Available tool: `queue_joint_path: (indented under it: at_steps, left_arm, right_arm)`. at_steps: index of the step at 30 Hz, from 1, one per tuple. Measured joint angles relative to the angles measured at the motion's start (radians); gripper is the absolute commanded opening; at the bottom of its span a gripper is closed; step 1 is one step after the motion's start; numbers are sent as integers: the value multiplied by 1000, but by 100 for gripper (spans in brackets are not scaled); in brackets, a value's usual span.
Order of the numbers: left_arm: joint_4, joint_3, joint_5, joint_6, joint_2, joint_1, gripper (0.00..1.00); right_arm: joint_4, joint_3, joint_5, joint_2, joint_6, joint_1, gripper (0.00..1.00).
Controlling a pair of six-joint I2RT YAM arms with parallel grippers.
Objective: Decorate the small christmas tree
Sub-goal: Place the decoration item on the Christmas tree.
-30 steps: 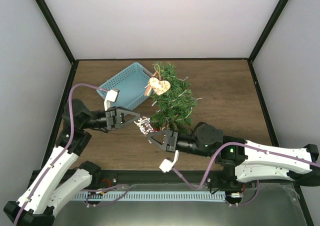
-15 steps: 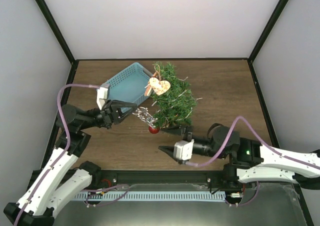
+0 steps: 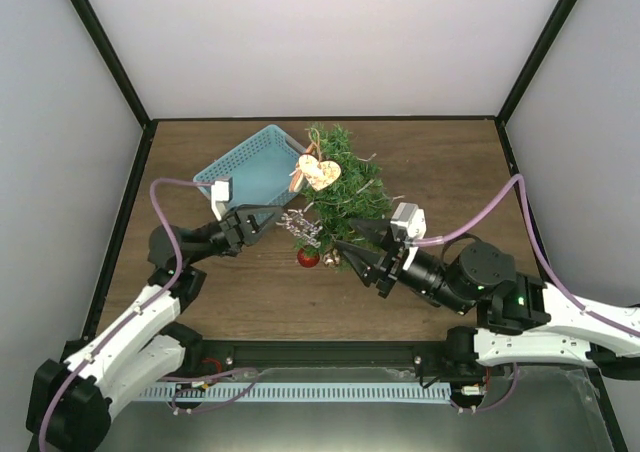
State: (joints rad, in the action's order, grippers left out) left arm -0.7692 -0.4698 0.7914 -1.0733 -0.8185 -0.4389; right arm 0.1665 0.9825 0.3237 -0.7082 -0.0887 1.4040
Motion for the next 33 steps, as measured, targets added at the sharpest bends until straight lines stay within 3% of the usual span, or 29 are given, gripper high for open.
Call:
queue_joint_path:
  at_steps: [5, 13, 18, 33]
  left_arm:
    - [-132, 62, -21, -42, -68, -10, 4]
    - [-356, 159, -78, -97, -167, -47, 4]
    - [-434, 185, -103, -113, -228, -60, 4]
    - [-583, 218, -168, -154, -344, -61, 4]
  right_arm:
    - [36, 5, 47, -18, -39, 0, 53]
    - [45, 6, 85, -16, -49, 0, 67]
    - [53, 7, 100, -13, -49, 0, 75]
    - [97, 36, 116, -13, -59, 0, 83]
